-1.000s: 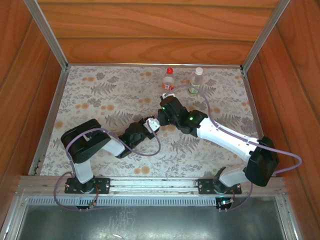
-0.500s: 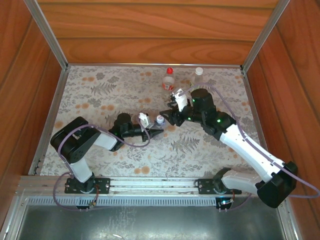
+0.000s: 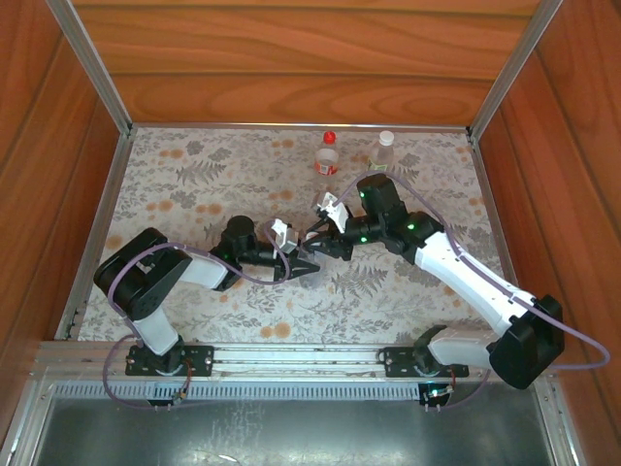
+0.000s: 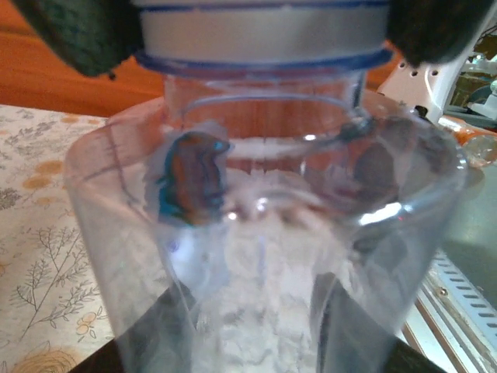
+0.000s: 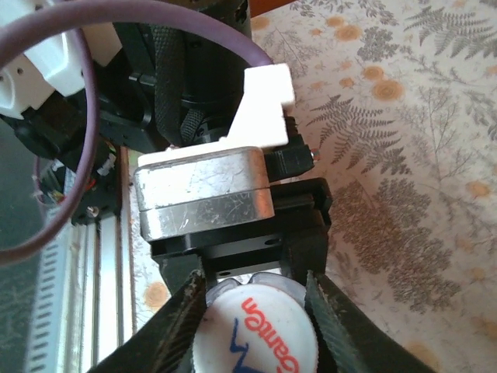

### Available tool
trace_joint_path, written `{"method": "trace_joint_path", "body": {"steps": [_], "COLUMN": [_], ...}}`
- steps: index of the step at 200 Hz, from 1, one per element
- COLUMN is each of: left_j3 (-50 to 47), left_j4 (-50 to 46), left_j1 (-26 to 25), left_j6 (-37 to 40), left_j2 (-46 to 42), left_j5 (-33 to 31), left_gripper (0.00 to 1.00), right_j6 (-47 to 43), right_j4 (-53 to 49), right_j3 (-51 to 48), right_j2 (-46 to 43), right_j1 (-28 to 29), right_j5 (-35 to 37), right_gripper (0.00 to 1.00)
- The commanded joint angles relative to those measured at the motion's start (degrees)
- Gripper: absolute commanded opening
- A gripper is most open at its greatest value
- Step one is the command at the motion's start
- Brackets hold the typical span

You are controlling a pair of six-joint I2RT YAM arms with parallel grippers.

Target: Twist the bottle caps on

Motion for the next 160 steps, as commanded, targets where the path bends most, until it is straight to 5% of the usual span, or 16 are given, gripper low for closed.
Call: {"method": "trace_joint_path", "body": {"steps": [1, 40, 84, 103, 141, 160], "left_j3": [0.7, -1.1, -0.4, 0.1, -0.9, -1.7], "left_j4": [0.5, 0.5, 0.7, 0.8, 0.8, 0.7], "left_j1": [0.6, 0.6, -1.5, -1.7, -1.7, -1.7], "left_j6": [-0.1, 3.0, 2.7, 2.7, 3.8, 4.8], "left_j2": [-1.8, -3.1, -2.6, -2.5, -3.0, -3.2], "left_j5": [-0.2, -18.0, -44.8, -45.8, -42.7, -38.8], "left_gripper": [0.41, 0.41, 0.41, 0.41, 0.42, 0.57], "right_j6": [-0.4, 7.4, 23.1, 25.7, 24.0, 23.2], "right_j4": [-0.6, 4.8, 14.9, 17.1, 17.2, 17.0], "right_j3": [1.0, -0.8, -5.3, -7.0, -7.5, -7.1], "right_j2": [0.3, 0.1, 0.8, 0.7, 0.8, 0.5], "right_j1": [-0.5, -0.3, 8.2, 10.6, 10.7, 10.6], "right_j5": [-2.9, 3.9, 36.3, 44.3, 46.1, 47.3], "right_gripper": [0.26, 0.16, 0.1, 0.09, 0.09, 0.09]}}
